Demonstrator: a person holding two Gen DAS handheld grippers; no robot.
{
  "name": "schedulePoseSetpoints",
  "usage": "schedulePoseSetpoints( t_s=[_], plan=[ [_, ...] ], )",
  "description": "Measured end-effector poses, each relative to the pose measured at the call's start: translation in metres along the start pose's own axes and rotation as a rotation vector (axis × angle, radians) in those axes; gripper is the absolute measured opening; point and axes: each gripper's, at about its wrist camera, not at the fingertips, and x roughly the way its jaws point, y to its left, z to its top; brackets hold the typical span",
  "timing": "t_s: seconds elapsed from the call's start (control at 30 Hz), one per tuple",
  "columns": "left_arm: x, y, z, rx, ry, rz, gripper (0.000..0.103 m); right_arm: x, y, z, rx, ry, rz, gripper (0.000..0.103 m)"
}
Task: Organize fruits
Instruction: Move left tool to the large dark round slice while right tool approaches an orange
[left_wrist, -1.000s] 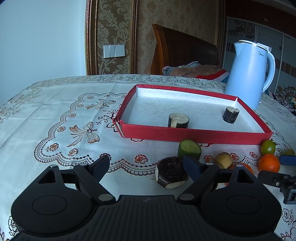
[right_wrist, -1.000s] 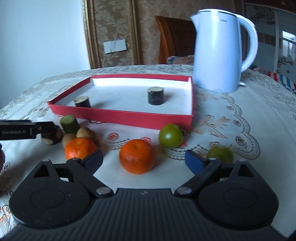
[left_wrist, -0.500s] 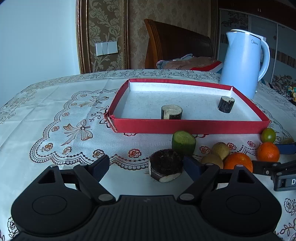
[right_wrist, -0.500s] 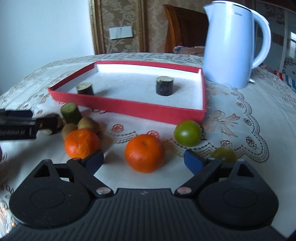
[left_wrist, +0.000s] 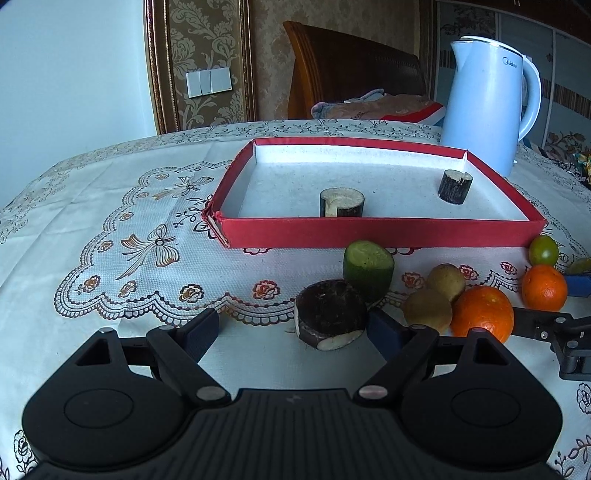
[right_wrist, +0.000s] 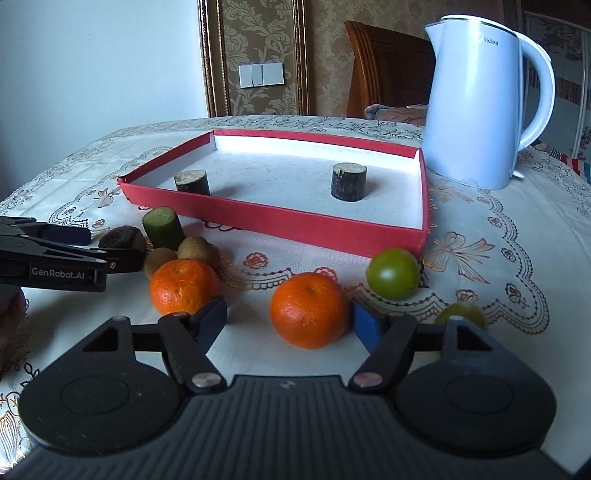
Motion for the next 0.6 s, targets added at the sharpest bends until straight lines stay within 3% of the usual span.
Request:
schedulePoseSetpoints(
  t_s=[0.17,0.6],
  plan=[
    [0.0000,-0.0002,0.0000,0.000,0.001,0.000,0.087,-0.0020,-0.0057,-0.0007,0.038,-0.014,-0.017,0.055],
    [0.0004,0.0003,-0.0001,-0.004,0.006,-0.002,0.088,-0.0007,-0.0006,-0.0009,0.009,-0.009,-0.038,0.055]
  ],
)
